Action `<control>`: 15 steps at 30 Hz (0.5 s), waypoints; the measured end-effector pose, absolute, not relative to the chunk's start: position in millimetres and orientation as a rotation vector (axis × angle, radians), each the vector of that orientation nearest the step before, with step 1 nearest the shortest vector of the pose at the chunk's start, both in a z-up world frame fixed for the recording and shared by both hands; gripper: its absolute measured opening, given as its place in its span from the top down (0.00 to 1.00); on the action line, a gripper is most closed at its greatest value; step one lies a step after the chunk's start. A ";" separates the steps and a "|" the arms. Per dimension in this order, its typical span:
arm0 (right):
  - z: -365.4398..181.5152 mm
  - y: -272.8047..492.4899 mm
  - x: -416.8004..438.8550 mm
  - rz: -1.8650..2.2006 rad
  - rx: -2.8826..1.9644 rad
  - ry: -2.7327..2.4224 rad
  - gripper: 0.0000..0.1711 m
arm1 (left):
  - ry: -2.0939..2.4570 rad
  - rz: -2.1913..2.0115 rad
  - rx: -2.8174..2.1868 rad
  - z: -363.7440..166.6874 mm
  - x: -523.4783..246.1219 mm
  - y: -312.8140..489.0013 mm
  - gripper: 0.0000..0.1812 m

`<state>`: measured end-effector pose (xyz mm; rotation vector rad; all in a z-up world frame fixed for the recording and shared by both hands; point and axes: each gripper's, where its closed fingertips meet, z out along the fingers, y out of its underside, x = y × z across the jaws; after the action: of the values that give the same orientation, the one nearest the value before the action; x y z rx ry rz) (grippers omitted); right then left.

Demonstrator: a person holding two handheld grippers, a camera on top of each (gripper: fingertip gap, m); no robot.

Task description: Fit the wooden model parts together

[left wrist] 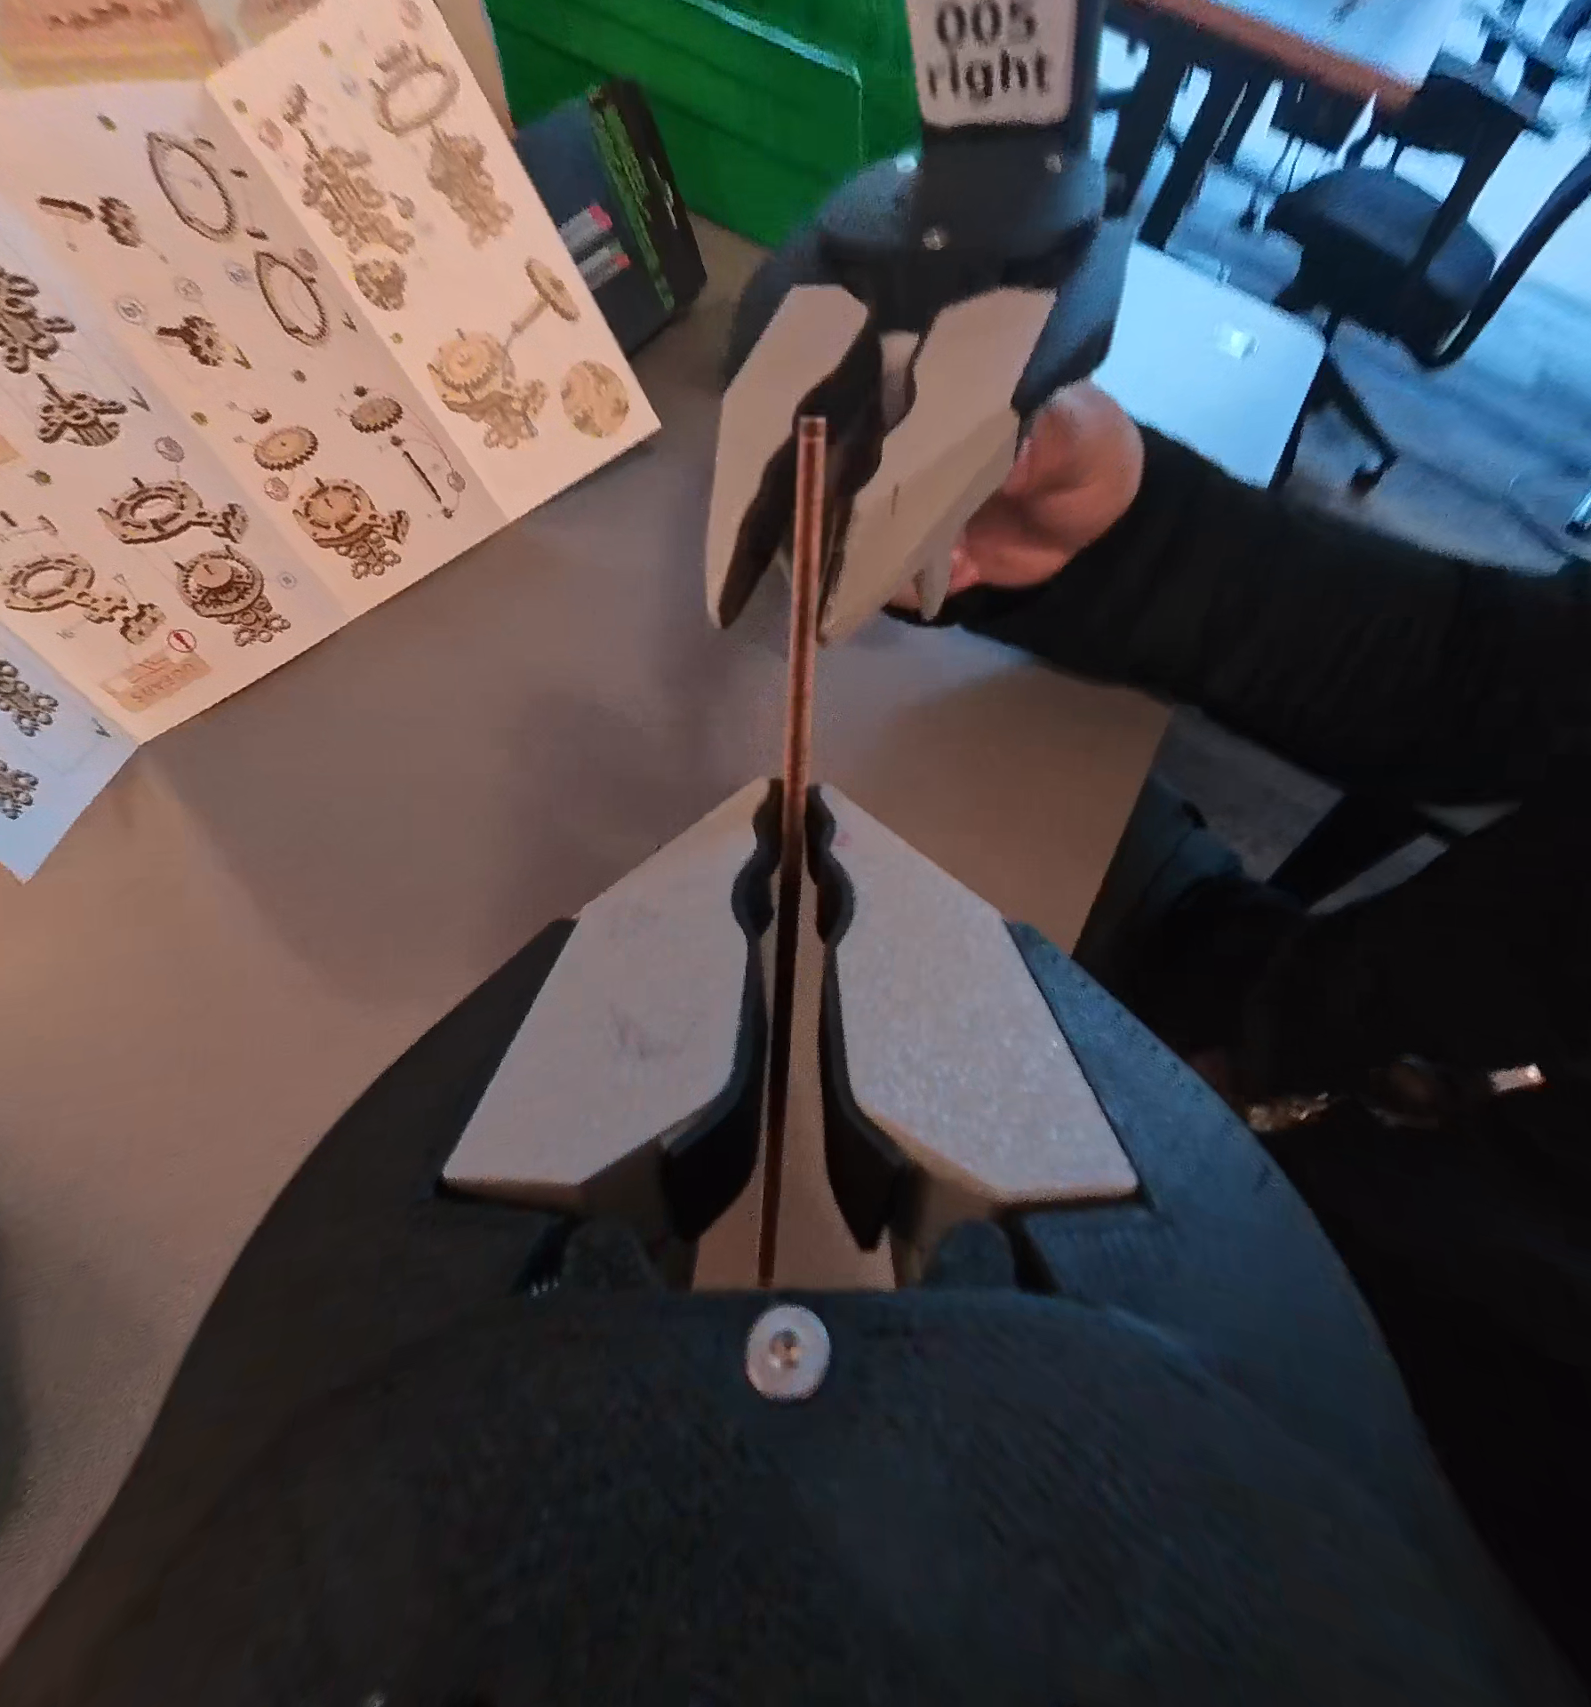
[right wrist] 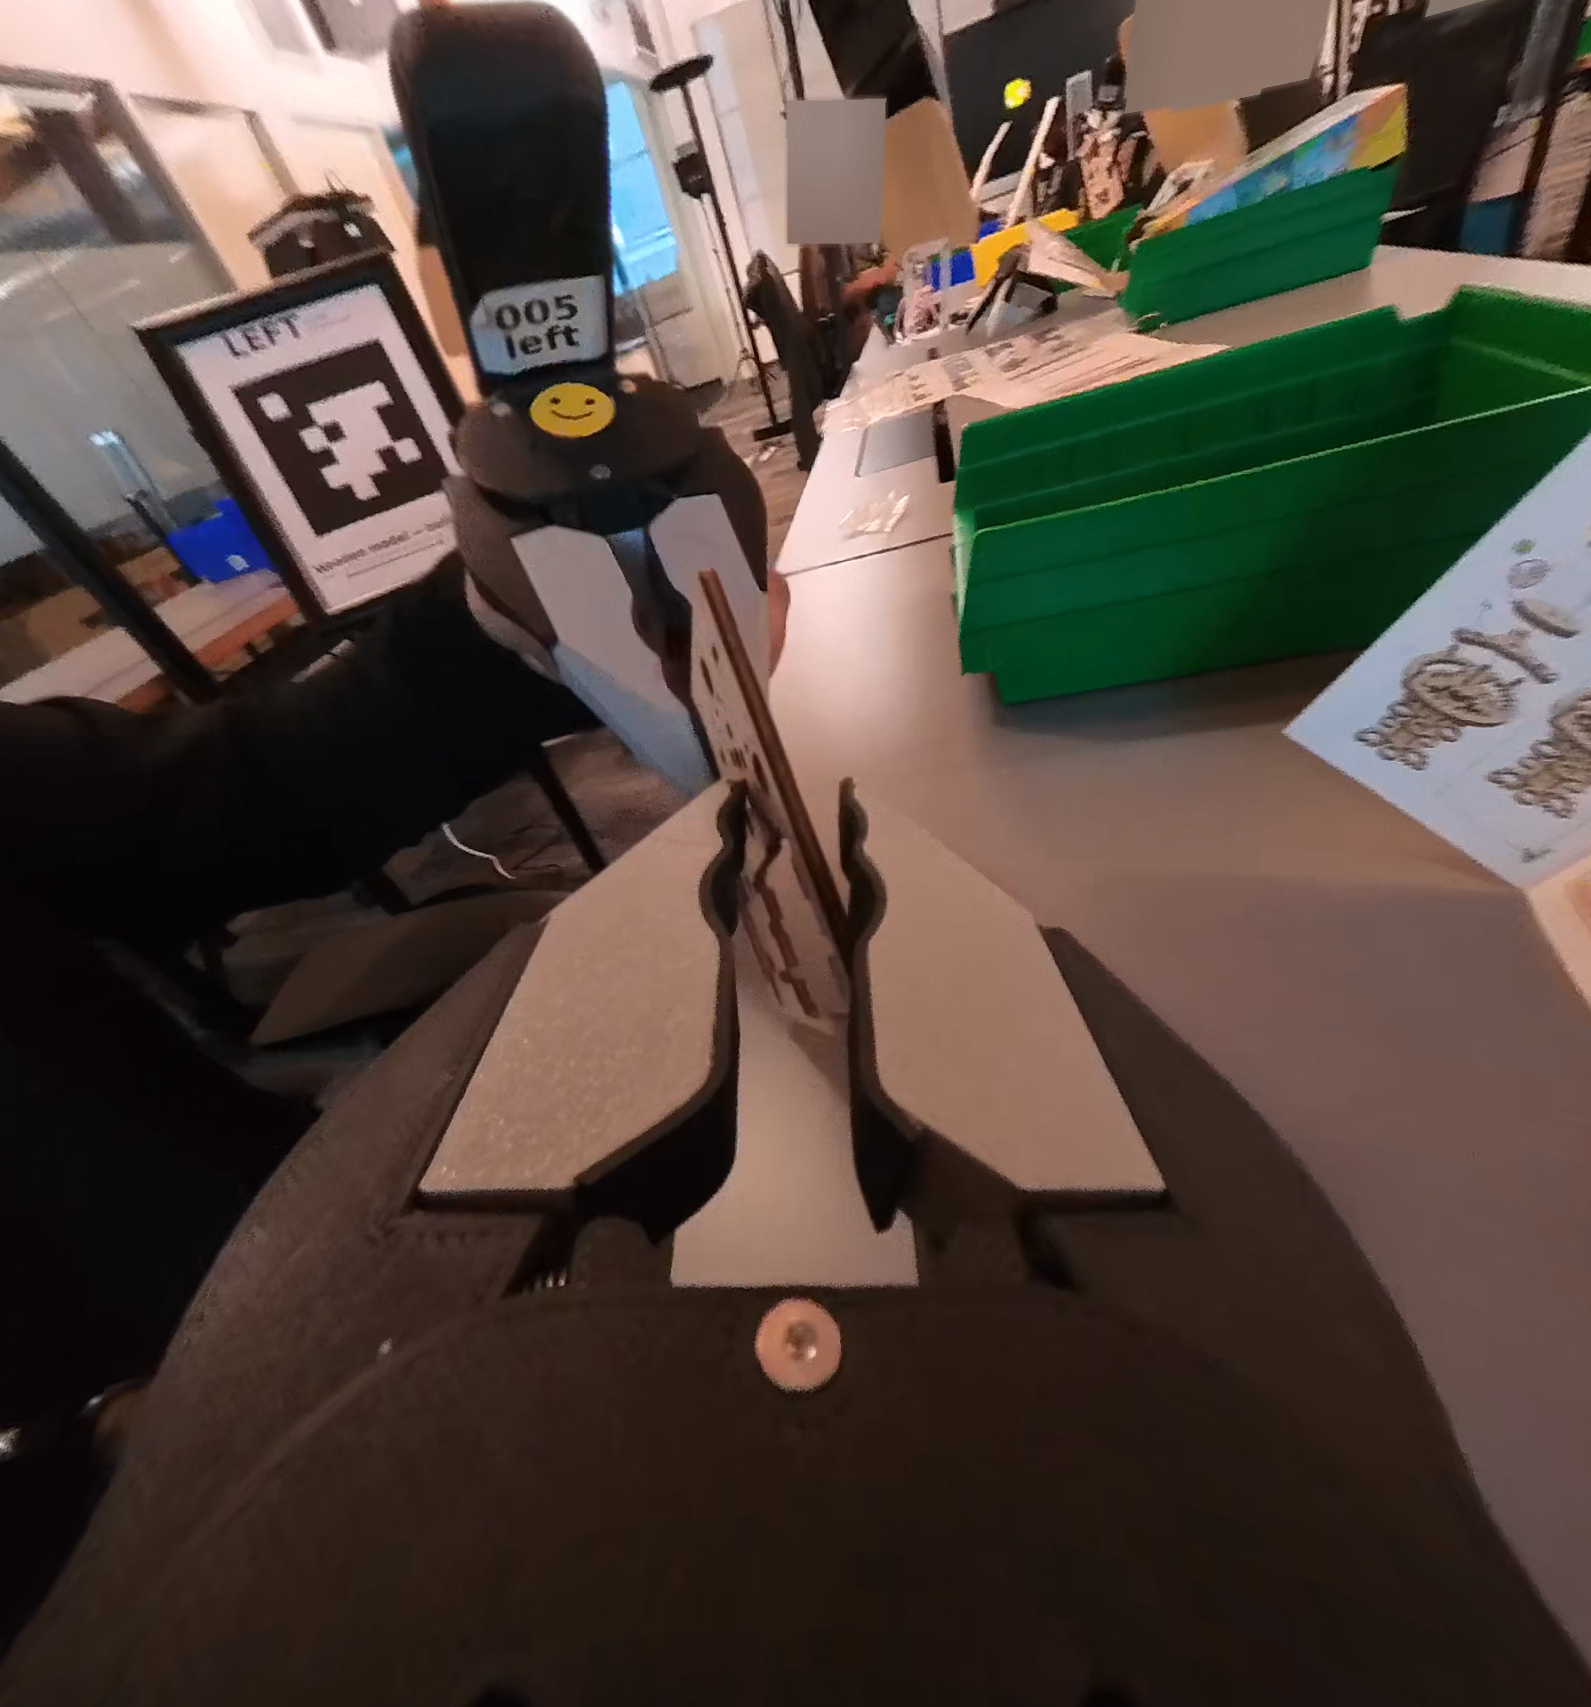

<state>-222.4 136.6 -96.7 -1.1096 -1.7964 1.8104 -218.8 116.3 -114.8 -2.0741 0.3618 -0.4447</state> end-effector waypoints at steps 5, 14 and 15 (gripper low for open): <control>-96.5 140.3 -220.8 1.765 -1.091 -1.803 0.90 | 0.313 -0.498 -2.069 -113.7 -214.0 119.4 0.99; -89.6 133.5 -210.7 2.032 -1.131 -1.825 1.00 | 0.360 -0.404 -1.996 -107.4 -214.1 123.5 0.95; -87.4 132.1 -208.5 2.069 -1.120 -1.825 1.00 | 0.374 -0.415 -1.975 -103.8 -211.4 123.0 0.96</control>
<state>-208.5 132.1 -87.4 -1.1195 -1.8252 2.0687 -211.4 123.0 -103.8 -1.9753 0.3738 -0.4154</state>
